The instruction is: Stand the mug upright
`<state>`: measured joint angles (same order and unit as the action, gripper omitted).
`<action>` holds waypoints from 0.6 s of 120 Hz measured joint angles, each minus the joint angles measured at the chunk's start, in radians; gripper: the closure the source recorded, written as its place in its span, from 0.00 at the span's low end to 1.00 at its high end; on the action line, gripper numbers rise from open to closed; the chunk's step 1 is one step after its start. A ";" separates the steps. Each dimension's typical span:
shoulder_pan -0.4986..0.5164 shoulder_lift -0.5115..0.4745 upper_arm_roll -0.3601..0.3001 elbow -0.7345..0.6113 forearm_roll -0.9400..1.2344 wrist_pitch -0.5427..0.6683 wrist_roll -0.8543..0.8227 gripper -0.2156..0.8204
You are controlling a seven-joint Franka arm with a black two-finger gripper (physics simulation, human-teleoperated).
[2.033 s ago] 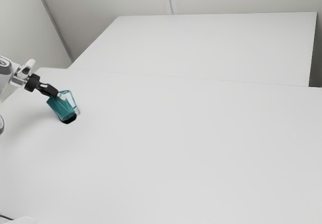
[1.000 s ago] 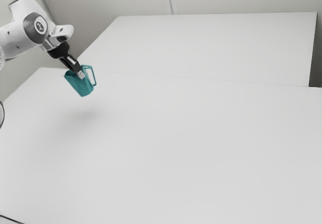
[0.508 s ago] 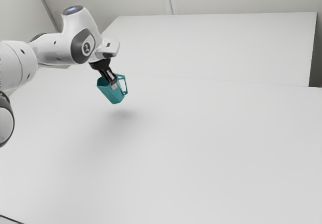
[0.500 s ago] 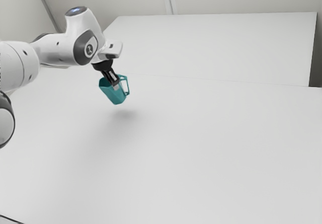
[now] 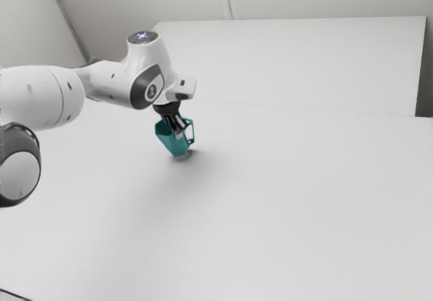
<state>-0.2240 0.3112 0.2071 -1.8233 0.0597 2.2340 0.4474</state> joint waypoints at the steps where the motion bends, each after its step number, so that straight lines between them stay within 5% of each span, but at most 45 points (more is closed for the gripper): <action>1: 0.001 0.002 0.000 0.000 -0.002 0.000 -0.002 0.97; 55: 0.038 0.043 -0.029 0.015 -0.038 -0.030 -0.074 0.97; 72: 0.030 0.044 -0.029 0.017 -0.037 -0.044 -0.084 0.67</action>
<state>-0.1941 0.3550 0.1779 -1.8062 0.0227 2.1899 0.3629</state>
